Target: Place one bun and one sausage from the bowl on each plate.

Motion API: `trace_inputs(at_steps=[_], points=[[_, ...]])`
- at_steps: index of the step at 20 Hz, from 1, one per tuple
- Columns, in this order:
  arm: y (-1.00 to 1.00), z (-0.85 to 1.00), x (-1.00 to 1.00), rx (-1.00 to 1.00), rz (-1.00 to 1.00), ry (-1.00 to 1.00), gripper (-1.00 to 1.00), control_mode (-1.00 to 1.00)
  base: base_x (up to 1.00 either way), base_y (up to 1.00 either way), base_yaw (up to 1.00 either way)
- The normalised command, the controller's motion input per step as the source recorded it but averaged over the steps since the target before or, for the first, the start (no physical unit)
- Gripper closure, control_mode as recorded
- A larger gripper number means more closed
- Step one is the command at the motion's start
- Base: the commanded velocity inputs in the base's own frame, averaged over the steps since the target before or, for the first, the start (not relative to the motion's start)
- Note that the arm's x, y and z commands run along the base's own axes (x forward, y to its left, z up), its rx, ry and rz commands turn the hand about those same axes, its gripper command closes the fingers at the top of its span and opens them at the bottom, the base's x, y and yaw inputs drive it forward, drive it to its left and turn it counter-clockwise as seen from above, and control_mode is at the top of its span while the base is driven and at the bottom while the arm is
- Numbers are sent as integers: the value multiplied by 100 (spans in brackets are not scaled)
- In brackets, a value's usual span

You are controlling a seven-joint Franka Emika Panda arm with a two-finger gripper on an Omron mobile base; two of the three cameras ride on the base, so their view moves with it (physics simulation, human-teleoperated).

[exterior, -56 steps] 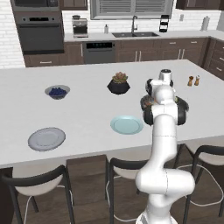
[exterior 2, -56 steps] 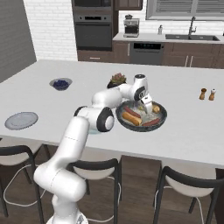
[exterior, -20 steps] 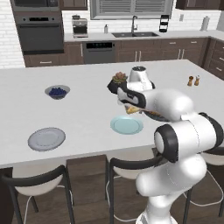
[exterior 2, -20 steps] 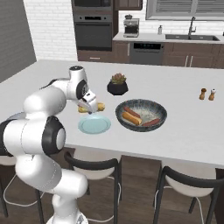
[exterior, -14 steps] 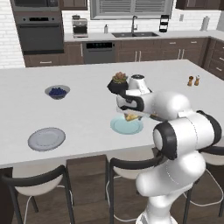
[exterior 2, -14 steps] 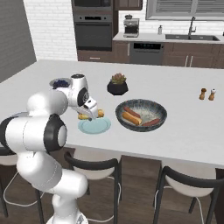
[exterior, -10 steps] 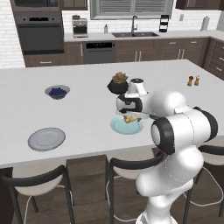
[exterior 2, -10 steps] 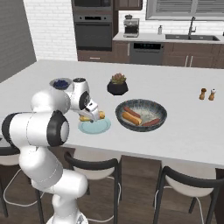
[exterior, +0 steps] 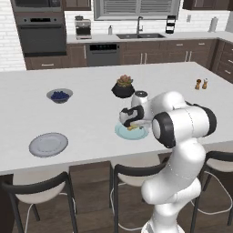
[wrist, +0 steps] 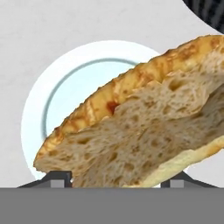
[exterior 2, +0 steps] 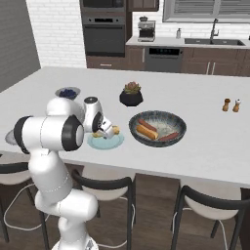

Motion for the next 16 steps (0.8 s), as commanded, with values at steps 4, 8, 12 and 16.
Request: trace_inputs(at_steps=[4, 8, 12, 16], points=[[0, 0, 0, 0, 0, 0, -100, -100, 0, 0, 0], [0, 17, 16, 0, 0, -1, -100, -100, 0, 0, 0], [0, 26, 23, 0, -1, -2, -100, -100, 0, 0, 0], [-5, 59, -1, 0, -4, -6, -100, -100, 0, 0, 0]])
